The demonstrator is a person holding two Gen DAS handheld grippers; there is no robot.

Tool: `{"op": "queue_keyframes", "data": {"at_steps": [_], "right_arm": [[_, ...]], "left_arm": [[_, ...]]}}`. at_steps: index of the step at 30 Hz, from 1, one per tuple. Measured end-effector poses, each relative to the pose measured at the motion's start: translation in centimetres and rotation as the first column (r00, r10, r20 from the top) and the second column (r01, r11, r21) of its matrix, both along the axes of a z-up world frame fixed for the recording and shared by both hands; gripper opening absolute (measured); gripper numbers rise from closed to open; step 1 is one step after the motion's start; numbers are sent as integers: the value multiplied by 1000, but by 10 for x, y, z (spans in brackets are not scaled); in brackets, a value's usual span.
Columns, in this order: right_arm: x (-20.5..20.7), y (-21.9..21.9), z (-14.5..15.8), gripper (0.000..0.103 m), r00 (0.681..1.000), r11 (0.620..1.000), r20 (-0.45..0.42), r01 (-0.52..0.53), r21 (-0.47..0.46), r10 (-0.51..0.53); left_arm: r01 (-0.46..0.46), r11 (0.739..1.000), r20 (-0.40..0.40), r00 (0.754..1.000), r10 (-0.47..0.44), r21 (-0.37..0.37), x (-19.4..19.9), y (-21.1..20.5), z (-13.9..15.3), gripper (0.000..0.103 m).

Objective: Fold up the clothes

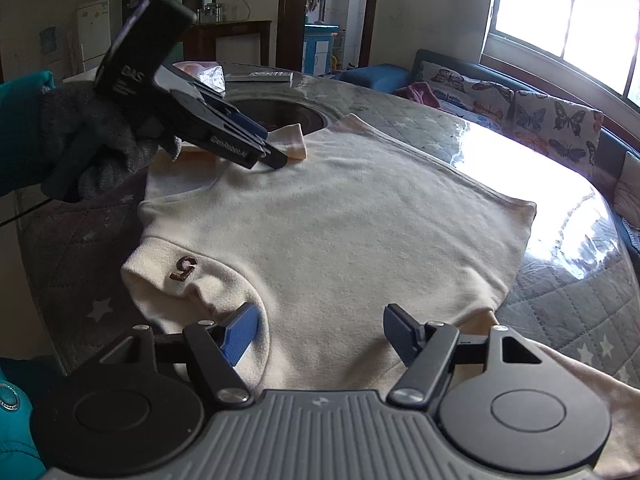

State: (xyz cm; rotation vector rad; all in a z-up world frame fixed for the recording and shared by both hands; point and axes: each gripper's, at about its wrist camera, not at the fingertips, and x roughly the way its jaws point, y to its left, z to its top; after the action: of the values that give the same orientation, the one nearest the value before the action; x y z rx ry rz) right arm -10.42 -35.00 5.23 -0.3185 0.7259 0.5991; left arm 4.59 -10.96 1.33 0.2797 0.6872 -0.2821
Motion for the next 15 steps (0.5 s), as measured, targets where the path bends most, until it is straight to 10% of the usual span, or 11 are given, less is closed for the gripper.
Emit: {"op": "queue_keyframes", "data": {"at_steps": [3,15], "right_arm": [[0,0,-1,72,1000,1000,-5,4,1,-4],[1,2,-2,74,1000,1000,-2,7,-7,-7]], "left_arm": [[-22,999,3,1000,22,-49,1,11,0,7],[-324,891,65,930,362,-317,-30,137,43,3]]}}
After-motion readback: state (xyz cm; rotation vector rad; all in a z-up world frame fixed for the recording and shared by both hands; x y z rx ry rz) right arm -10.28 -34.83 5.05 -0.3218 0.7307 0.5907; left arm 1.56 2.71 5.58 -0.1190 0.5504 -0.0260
